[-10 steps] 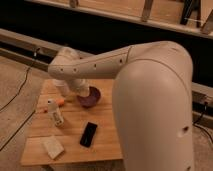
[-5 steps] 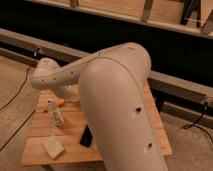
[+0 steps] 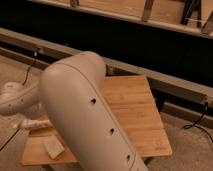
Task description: Knock the bottle over
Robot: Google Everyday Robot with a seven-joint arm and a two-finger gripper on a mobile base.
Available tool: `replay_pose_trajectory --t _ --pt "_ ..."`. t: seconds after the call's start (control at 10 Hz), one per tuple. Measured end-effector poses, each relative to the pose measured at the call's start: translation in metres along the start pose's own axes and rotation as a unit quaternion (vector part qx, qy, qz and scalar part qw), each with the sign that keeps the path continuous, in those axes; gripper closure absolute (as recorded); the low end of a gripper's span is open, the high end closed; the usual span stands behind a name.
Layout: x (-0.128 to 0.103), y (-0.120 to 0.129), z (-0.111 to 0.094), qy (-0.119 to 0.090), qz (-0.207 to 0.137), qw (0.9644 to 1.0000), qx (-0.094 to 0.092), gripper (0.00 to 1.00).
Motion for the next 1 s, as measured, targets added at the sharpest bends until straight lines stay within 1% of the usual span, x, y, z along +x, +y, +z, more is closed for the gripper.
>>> replay_pose_trajectory --t 0.1,0.2,0.3,0.4,0.5,0.6,0.7,0.8,0.9,1.0 --pt "-0.024 0.030 -0.031 -0.056 -0.020 0.9974 -0.042 1.00" --pt "-0.037 0.036 -0.056 -0.094 -0.021 0.9932 -0.065 1.00" --pt "-0.050 0.022 -0.094 -0.149 -0.006 0.9850 -0.087 1.00" --pt "-0.051 -0.007 -0.121 -0.183 0.022 0.9782 -0.095 1.00" --pt "-0.046 -0.029 -0.133 -0.197 0.042 0.9751 -0.094 1.00" --pt "-0.032 -0.062 -0.141 -0.201 0.070 0.9733 -0.086 1.00" --pt "-0.021 -0.077 -0.139 -0.193 0.085 0.9743 -0.080 1.00" --pt "-0.008 -0.090 -0.132 -0.173 0.098 0.9774 -0.072 1.00" --pt "0.002 -0.097 -0.122 -0.148 0.110 0.9807 -0.066 1.00" --pt "0.005 -0.099 -0.120 -0.140 0.112 0.9816 -0.064 1.00"
